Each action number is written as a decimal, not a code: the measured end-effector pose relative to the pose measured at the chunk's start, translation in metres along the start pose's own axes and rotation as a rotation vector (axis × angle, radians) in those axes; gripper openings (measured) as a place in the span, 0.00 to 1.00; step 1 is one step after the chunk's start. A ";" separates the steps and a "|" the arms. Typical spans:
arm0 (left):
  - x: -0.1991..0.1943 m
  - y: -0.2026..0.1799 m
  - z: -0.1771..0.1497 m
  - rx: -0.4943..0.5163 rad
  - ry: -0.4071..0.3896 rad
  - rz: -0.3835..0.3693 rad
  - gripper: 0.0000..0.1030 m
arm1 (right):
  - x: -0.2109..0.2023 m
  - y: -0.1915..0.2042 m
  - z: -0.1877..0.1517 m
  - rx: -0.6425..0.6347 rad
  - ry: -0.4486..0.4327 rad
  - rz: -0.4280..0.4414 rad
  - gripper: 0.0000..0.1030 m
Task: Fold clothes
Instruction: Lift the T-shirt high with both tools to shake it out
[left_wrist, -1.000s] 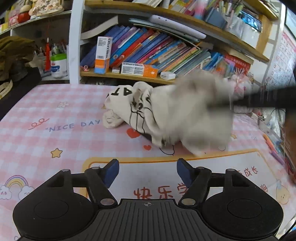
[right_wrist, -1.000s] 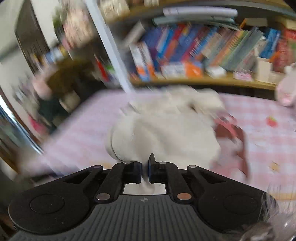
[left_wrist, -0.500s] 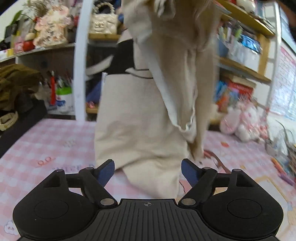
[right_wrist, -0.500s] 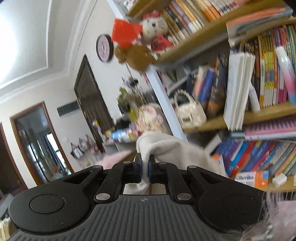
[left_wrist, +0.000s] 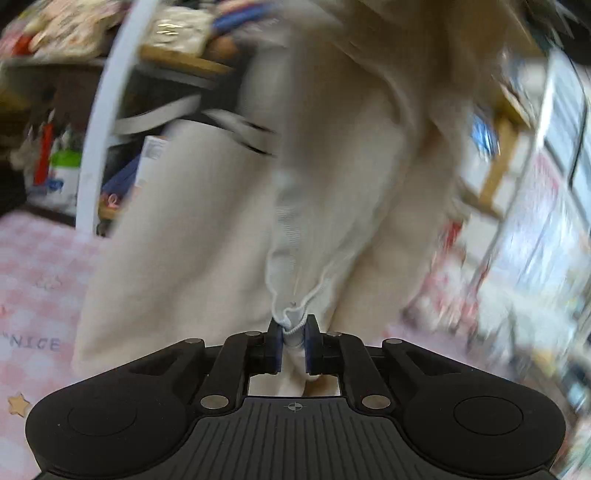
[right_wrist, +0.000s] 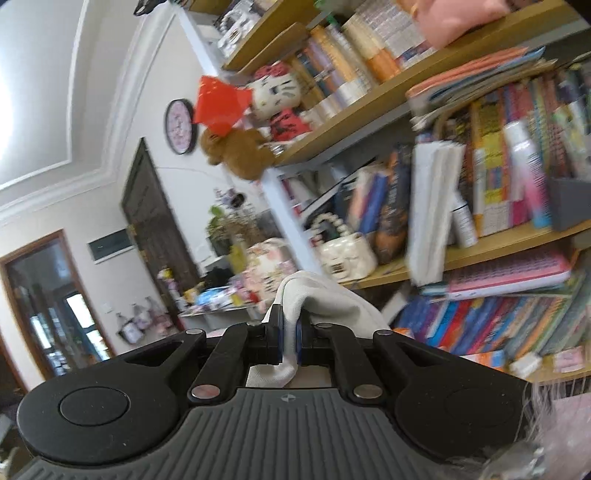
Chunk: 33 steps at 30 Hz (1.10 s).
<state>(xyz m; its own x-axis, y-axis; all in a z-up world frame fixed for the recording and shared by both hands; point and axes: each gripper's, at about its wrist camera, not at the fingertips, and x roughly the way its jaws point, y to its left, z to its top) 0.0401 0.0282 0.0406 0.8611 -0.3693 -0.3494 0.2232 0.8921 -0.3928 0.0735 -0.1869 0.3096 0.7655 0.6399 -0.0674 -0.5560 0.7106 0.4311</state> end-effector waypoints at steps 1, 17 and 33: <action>-0.009 0.006 0.006 -0.023 -0.026 0.022 0.08 | -0.008 -0.004 0.001 -0.012 -0.017 -0.034 0.06; -0.224 -0.037 0.169 0.146 -1.053 0.293 0.08 | -0.142 0.032 0.006 -0.188 -0.298 0.288 0.06; -0.113 0.002 0.206 0.166 -0.713 0.234 0.08 | -0.116 -0.021 -0.005 -0.063 -0.228 0.174 0.06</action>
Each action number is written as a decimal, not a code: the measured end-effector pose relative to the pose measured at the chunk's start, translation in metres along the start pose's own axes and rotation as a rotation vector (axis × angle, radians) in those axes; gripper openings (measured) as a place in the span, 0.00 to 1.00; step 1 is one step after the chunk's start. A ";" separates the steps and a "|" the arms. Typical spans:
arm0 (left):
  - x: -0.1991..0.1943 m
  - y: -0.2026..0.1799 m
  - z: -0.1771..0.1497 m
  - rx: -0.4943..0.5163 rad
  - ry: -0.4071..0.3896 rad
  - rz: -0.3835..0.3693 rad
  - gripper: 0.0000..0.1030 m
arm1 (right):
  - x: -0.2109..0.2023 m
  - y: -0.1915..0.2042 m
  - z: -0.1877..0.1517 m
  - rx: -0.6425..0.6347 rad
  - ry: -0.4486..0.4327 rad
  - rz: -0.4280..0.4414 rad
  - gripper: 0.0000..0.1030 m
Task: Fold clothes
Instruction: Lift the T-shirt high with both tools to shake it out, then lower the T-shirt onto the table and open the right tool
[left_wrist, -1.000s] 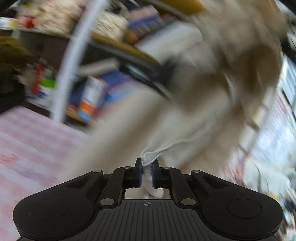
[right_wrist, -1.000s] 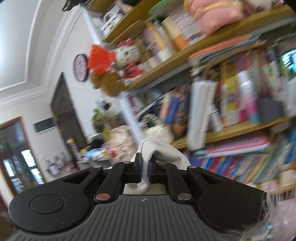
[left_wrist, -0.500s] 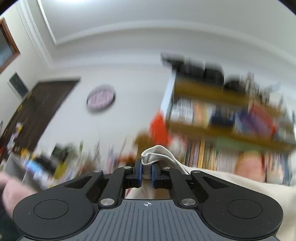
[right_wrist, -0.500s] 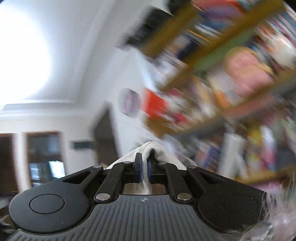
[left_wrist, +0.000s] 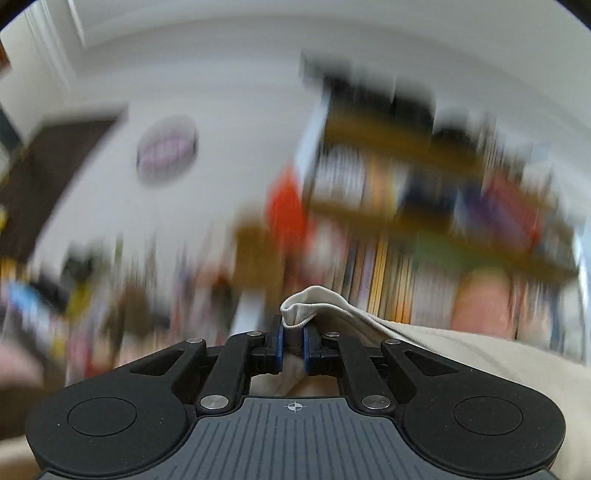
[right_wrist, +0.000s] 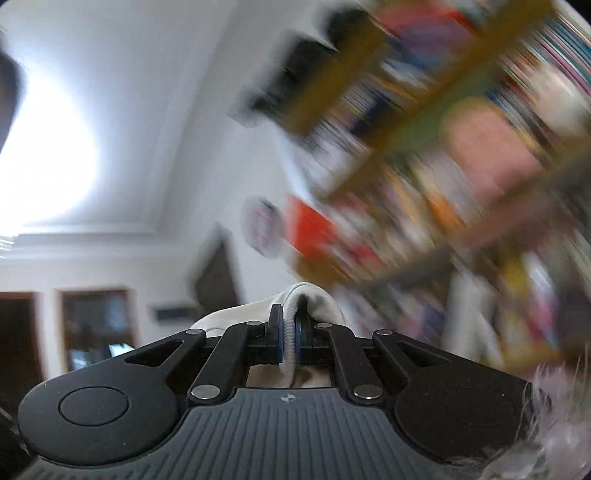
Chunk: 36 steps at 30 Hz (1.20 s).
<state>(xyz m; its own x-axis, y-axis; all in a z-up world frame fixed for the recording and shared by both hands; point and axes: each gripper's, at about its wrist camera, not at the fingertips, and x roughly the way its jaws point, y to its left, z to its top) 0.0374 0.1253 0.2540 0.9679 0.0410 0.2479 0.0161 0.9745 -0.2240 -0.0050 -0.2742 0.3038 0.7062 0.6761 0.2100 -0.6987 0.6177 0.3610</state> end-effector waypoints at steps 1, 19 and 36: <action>0.012 0.002 -0.035 0.058 0.102 0.022 0.08 | 0.006 -0.020 -0.018 0.039 0.068 -0.063 0.06; 0.211 -0.005 -0.300 0.277 0.897 0.056 0.38 | 0.107 -0.279 -0.200 0.344 0.521 -0.791 0.10; 0.041 0.113 -0.252 0.147 0.867 0.171 0.82 | 0.054 -0.216 -0.249 -0.086 0.818 -0.868 0.41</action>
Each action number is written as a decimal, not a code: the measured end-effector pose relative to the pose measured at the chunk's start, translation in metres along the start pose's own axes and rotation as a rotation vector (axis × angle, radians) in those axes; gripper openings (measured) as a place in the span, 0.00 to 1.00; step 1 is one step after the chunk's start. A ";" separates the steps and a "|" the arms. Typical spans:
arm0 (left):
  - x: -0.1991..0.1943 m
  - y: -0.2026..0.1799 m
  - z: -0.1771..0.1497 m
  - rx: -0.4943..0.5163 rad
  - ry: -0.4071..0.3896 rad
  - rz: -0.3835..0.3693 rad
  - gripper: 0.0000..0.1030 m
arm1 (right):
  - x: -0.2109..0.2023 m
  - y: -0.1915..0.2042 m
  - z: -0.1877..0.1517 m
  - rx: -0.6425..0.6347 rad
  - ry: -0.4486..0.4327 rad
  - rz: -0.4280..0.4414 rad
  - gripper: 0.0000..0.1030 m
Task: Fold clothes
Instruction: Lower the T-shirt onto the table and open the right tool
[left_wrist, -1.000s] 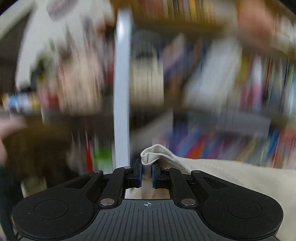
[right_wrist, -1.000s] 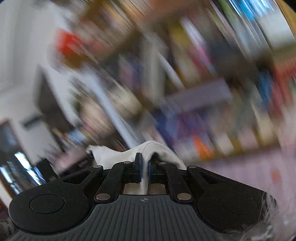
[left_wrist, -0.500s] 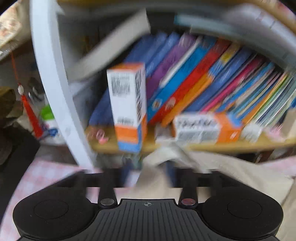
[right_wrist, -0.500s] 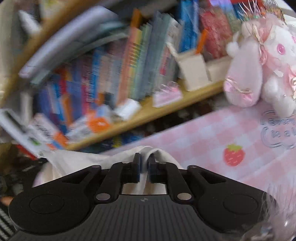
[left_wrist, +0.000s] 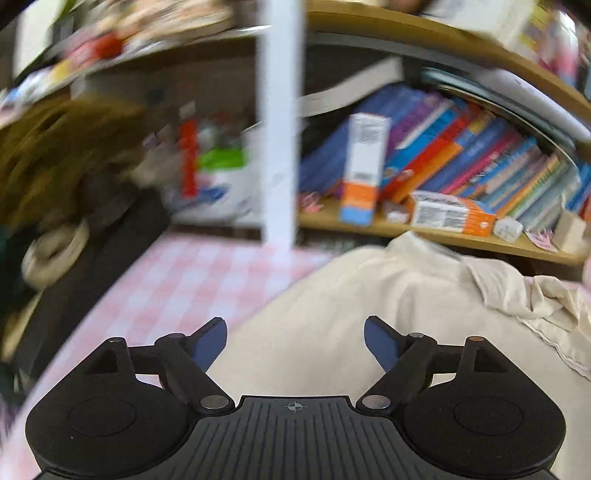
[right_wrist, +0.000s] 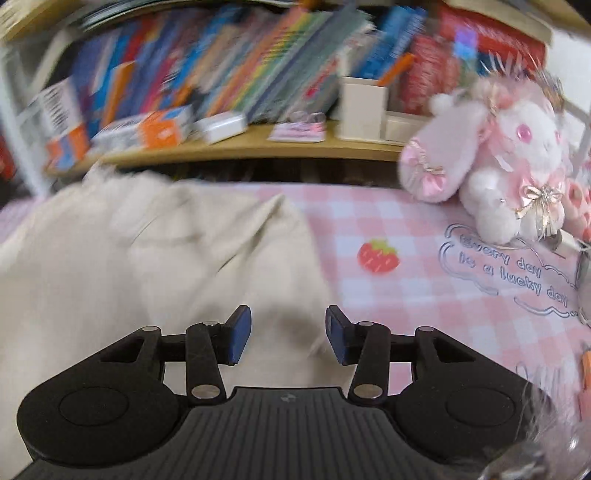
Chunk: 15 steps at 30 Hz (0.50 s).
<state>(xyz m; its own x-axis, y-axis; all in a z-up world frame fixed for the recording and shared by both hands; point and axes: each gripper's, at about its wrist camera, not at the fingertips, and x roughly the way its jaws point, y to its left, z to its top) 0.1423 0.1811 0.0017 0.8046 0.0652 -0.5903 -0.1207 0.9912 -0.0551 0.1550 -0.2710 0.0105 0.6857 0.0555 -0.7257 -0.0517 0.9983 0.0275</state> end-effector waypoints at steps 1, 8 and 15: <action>-0.007 0.008 -0.009 -0.031 0.016 0.022 0.82 | -0.006 0.008 -0.007 -0.015 0.001 0.011 0.41; -0.022 0.047 -0.039 -0.214 0.069 0.035 0.80 | -0.040 0.053 -0.051 -0.025 0.031 0.054 0.42; 0.009 0.070 -0.042 -0.377 0.103 0.113 0.66 | -0.053 0.075 -0.076 -0.083 0.047 0.023 0.42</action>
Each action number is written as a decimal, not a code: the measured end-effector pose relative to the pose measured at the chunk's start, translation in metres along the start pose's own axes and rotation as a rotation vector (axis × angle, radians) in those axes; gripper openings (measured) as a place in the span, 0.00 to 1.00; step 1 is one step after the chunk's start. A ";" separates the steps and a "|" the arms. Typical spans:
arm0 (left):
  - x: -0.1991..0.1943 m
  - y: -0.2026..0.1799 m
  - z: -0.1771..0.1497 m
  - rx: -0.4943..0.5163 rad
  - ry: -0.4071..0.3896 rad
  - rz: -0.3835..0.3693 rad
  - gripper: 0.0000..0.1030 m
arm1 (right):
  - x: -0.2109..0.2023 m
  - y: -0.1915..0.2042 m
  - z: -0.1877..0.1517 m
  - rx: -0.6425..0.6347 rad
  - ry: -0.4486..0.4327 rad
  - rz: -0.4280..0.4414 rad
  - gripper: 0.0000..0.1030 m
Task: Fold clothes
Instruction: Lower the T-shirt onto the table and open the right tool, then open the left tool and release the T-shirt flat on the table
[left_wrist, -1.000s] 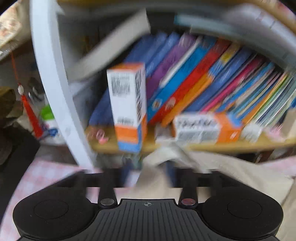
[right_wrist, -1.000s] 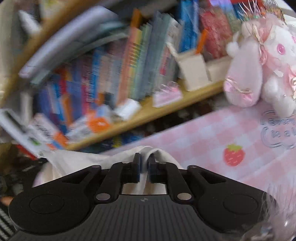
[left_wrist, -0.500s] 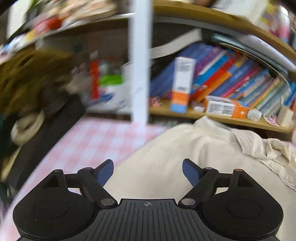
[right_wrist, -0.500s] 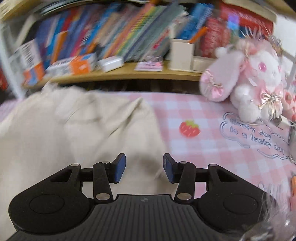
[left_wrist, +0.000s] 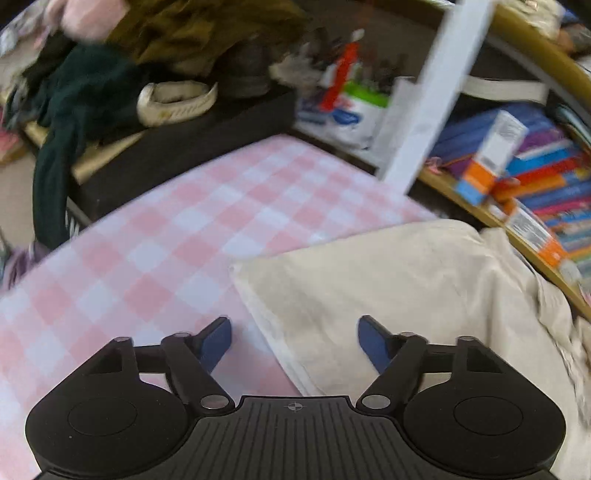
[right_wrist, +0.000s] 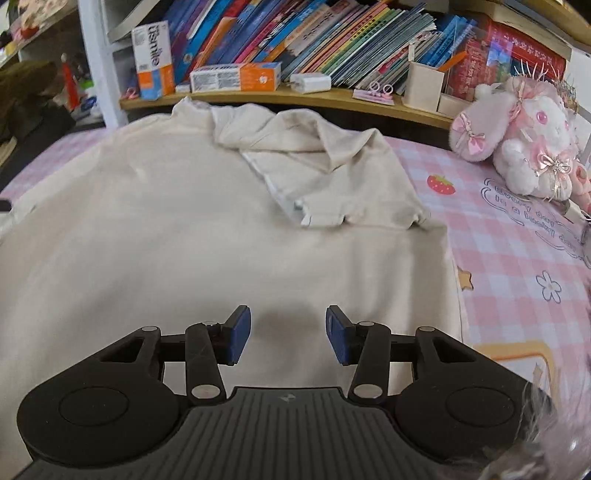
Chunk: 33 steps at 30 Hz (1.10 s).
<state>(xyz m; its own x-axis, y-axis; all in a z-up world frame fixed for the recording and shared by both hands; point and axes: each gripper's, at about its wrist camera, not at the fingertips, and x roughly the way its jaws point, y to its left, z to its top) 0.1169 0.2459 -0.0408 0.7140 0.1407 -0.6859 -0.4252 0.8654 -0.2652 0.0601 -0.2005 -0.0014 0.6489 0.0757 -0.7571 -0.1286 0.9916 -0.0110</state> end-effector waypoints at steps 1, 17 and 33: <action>0.002 0.000 0.000 -0.006 -0.004 0.016 0.58 | -0.001 0.001 -0.002 -0.004 0.005 -0.006 0.41; 0.064 0.011 0.098 0.347 -0.054 0.173 0.04 | -0.015 0.018 -0.021 -0.033 0.031 -0.041 0.42; 0.023 -0.006 0.067 0.288 0.029 0.056 0.23 | -0.002 0.014 0.029 -0.319 -0.047 -0.025 0.43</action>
<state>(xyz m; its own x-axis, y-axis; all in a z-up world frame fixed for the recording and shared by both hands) 0.1735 0.2764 -0.0098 0.6761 0.1817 -0.7141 -0.2849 0.9582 -0.0260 0.0787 -0.1842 0.0189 0.6878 0.0639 -0.7231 -0.3361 0.9110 -0.2391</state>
